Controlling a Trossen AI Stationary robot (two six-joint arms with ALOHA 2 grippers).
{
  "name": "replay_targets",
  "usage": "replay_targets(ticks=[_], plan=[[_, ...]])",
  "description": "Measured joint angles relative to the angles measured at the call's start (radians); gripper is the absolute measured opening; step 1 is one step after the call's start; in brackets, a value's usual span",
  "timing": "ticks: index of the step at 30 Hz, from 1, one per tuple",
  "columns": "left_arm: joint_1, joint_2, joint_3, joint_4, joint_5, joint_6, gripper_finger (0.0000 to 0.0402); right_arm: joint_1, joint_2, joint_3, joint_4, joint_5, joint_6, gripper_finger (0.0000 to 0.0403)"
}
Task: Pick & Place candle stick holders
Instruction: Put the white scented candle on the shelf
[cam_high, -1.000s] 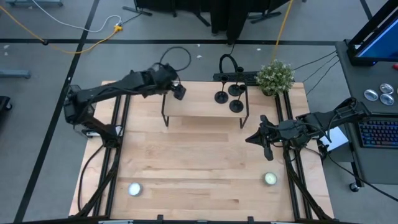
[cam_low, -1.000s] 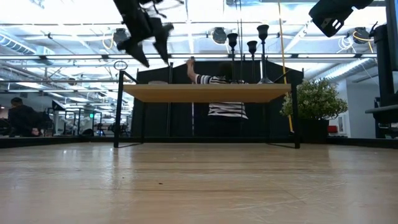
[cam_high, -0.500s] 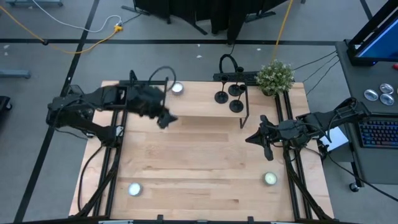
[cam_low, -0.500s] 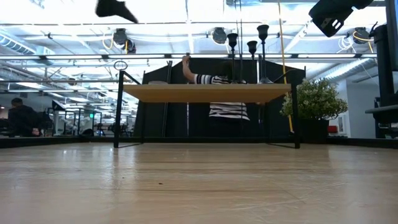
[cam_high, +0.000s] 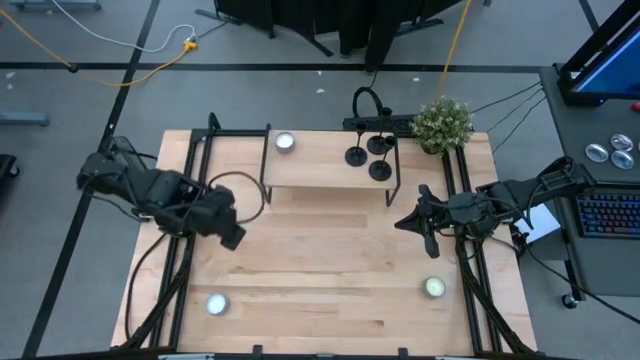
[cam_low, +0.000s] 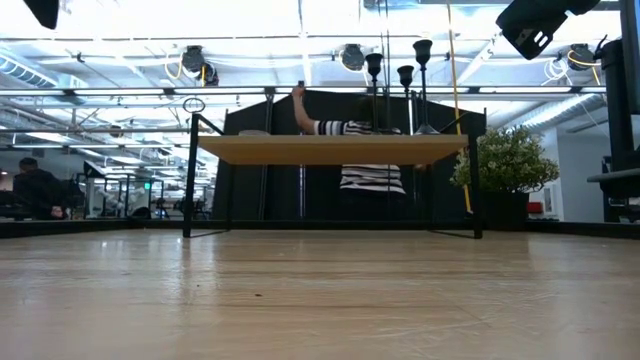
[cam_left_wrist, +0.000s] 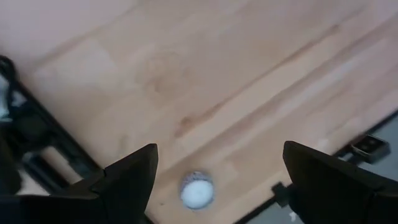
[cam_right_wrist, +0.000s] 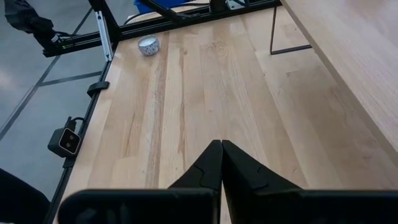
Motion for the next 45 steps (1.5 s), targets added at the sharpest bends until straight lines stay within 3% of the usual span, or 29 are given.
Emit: replay_targets(ticks=[11,17,25,37,45], plan=[[-0.226,0.088,0.0,0.005,-0.042,-0.153,0.0354,0.0,0.0,0.0,0.001,0.001,-0.002,0.0],[-0.292,0.172,0.0,0.007,-0.011,-0.165,0.0357,0.0,0.0,0.0,0.003,0.001,-0.001,0.0],[-0.353,0.256,-0.003,-0.001,0.004,-0.17,0.0395,0.0,0.0,0.0,0.004,0.001,0.0,0.0],[-0.466,0.269,-0.202,0.14,0.12,-0.459,0.0395,0.0,0.0,0.0,0.004,-0.002,0.001,0.0],[-0.513,0.269,-0.282,0.31,0.144,-0.539,0.0395,0.0,0.0,0.0,0.004,-0.003,0.001,0.0]])
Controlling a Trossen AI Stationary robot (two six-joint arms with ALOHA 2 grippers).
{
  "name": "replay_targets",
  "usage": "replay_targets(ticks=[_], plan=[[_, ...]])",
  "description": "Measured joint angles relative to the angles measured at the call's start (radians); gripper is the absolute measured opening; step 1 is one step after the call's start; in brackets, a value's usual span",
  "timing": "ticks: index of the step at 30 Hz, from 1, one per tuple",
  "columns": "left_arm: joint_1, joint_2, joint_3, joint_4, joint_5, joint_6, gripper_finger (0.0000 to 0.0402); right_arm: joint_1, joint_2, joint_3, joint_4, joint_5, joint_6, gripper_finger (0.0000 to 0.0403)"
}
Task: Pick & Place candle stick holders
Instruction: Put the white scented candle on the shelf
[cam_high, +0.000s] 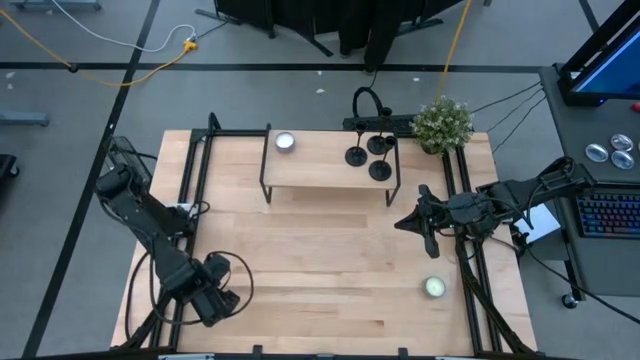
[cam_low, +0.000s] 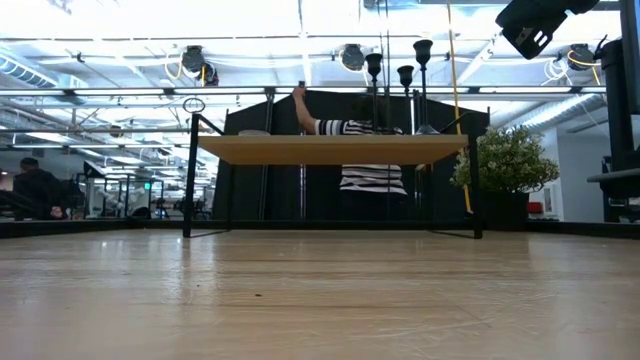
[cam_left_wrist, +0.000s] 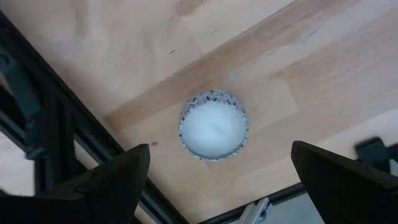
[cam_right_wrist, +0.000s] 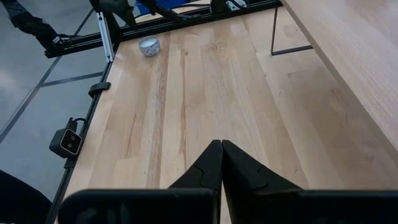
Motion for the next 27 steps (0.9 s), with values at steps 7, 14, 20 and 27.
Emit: replay_targets(ticks=[7,14,20,27], plan=[[-0.023,0.0,-0.093,0.142,0.013,-0.027,0.0395,0.0,0.0,0.0,0.0,0.0,0.017,0.0],[-0.026,0.0,-0.19,0.271,0.041,-0.038,0.0395,0.0,0.0,0.0,0.0,0.001,0.027,0.0],[-0.027,0.0,-0.255,0.343,0.075,-0.041,0.0395,0.0,0.0,0.0,0.0,0.002,0.027,0.0],[-0.029,0.0,-0.304,0.433,0.071,-0.042,0.0395,0.0,0.0,0.0,-0.001,0.002,0.022,0.0]])
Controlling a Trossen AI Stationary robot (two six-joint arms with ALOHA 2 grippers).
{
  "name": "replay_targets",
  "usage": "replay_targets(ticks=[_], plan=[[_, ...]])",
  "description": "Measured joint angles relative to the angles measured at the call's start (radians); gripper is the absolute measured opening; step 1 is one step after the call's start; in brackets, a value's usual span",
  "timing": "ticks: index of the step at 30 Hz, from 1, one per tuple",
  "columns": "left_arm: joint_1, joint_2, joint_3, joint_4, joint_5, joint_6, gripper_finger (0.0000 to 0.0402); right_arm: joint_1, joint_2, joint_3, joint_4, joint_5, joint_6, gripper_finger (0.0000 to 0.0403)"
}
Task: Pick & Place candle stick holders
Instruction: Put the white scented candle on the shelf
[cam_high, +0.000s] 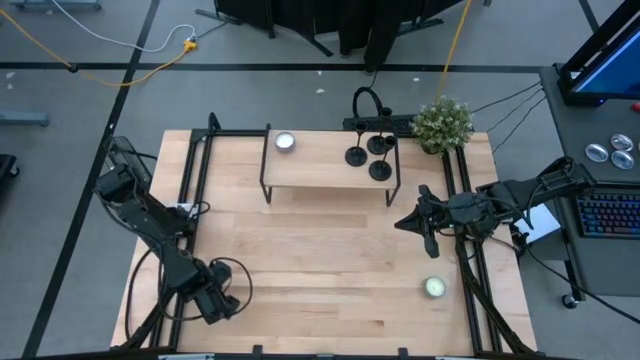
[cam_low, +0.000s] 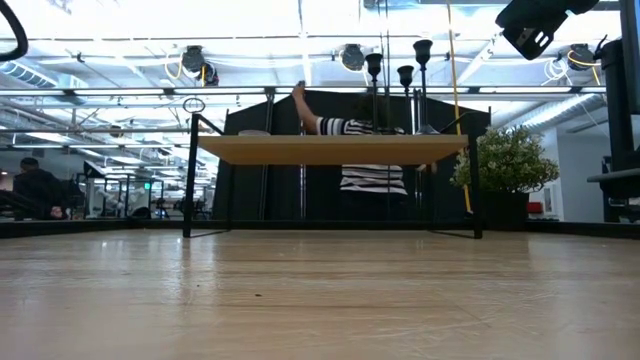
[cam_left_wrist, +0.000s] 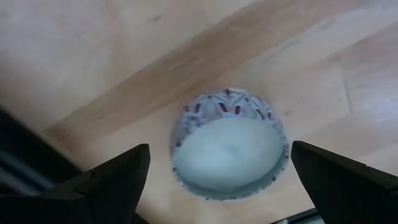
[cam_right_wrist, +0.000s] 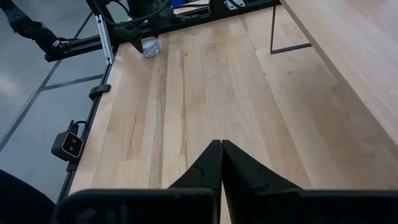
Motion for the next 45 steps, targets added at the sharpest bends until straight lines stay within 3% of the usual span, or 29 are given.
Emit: replay_targets(ticks=[14,30,39,45], plan=[[-0.002,0.041,-0.075,0.178,-0.005,0.03,0.0395,0.0,0.0,0.0,-0.001,0.004,-0.03,0.0],[-0.001,0.056,-0.082,0.179,0.03,0.031,0.0392,0.0,0.0,0.0,-0.001,0.028,-0.03,0.0],[-0.002,0.056,-0.083,0.171,0.027,0.011,0.0303,0.0,0.0,0.0,-0.001,0.027,-0.03,0.0],[-0.002,0.057,-0.084,0.171,0.014,-0.02,0.0297,0.0,0.0,0.0,-0.001,0.027,-0.03,0.0]])
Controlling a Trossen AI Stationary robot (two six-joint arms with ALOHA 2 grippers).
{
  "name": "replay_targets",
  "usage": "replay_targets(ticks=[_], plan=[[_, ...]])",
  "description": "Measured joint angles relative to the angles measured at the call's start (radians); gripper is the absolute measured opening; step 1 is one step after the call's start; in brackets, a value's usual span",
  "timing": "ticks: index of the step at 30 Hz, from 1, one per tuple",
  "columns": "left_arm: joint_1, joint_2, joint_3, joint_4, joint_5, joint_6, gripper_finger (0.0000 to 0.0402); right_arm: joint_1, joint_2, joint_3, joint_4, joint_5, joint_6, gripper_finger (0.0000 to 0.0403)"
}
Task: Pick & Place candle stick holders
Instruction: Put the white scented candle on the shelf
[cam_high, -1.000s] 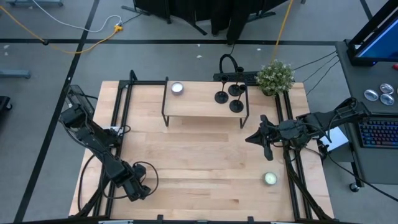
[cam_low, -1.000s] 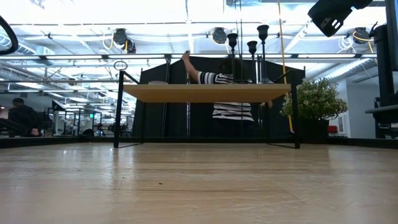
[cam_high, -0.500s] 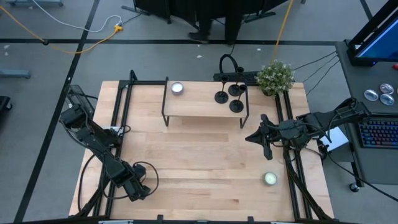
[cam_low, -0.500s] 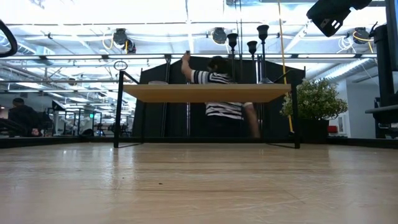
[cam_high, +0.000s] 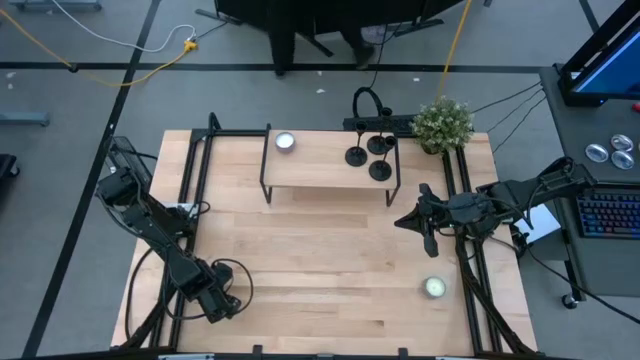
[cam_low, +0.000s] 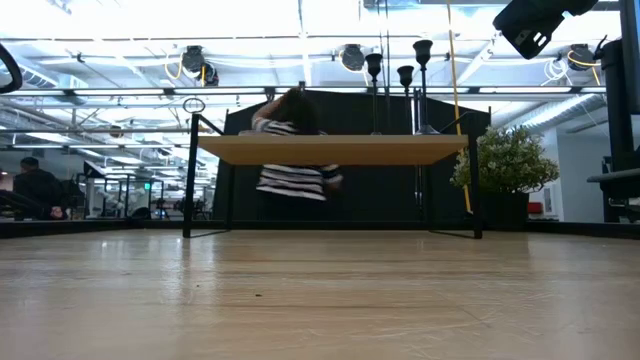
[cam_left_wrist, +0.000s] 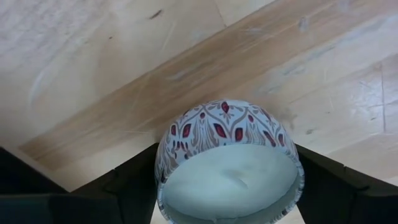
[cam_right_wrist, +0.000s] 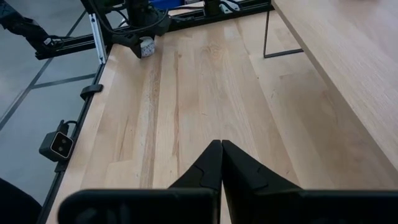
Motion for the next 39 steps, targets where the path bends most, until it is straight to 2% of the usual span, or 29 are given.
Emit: replay_targets(ticks=[5,14,21,28,33,39], plan=[[0.001,0.0,0.0,-0.002,-0.008,-0.034,0.0297,0.0,0.0,0.0,0.0,0.0,-0.003,0.0],[0.036,-0.011,0.0,-0.002,-0.008,-0.026,0.0297,0.0,-0.034,-0.04,0.026,0.001,-0.138,0.0],[0.063,-0.011,0.0,0.001,-0.006,0.001,0.0297,0.0,-0.233,-0.19,0.113,0.004,-0.104,0.0],[0.119,-0.018,0.0,0.01,-0.002,0.066,0.0297,0.0,-0.439,-0.291,0.076,0.027,-0.057,0.0],[0.179,-0.057,-0.002,0.012,-0.079,0.118,0.0297,0.0,-0.54,-0.331,0.046,0.079,-0.04,0.0],[0.28,-0.123,0.007,0.003,-0.074,0.184,0.0297,0.0,-0.605,-0.361,0.046,0.104,-0.036,0.0]])
